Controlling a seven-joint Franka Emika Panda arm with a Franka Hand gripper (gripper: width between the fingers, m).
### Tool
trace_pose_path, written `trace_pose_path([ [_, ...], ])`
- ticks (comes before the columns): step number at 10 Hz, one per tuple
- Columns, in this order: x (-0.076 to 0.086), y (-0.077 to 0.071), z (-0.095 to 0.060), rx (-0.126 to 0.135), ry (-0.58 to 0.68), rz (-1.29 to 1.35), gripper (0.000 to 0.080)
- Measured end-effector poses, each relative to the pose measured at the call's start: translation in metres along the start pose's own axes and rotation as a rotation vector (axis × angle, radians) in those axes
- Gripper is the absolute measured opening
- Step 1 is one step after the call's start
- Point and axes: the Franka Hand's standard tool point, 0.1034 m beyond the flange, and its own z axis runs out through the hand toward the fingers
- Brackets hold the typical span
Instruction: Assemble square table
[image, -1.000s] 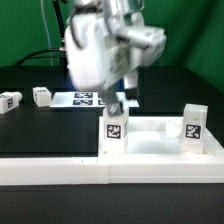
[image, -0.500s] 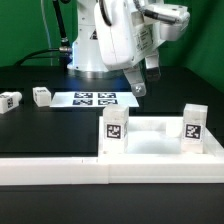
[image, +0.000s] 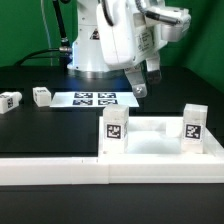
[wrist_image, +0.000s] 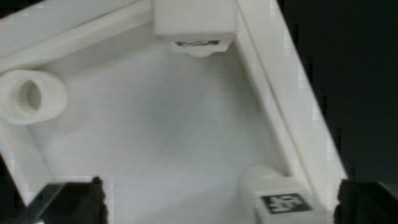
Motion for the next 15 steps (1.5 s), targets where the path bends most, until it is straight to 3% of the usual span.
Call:
trace_pose_path([
  [1, 0.004, 0.024, 0.008, -0.004, 0.018, -0.009, 0.0649],
  [2, 0.008, 0.038, 0.016, 0.002, 0.035, -0.017, 0.0649],
  [4, 0.014, 0.056, 0.028, -0.010, 0.056, -0.056, 0.0649],
  [5, 0.020, 0.063, 0.033, -0.055, 0.060, -0.087, 0.0649],
  [6, 0.025, 0.070, 0.036, -0.157, 0.053, -0.105, 0.0649],
  [7, 0.030, 0.067, 0.038, -0.196, 0.051, -0.128, 0.0649],
  [9, 0.036, 0.063, 0.036, -0.235, 0.059, -0.189, 0.0649],
  [15, 0.035, 0.063, 0.036, -0.242, 0.063, -0.198, 0.0649],
])
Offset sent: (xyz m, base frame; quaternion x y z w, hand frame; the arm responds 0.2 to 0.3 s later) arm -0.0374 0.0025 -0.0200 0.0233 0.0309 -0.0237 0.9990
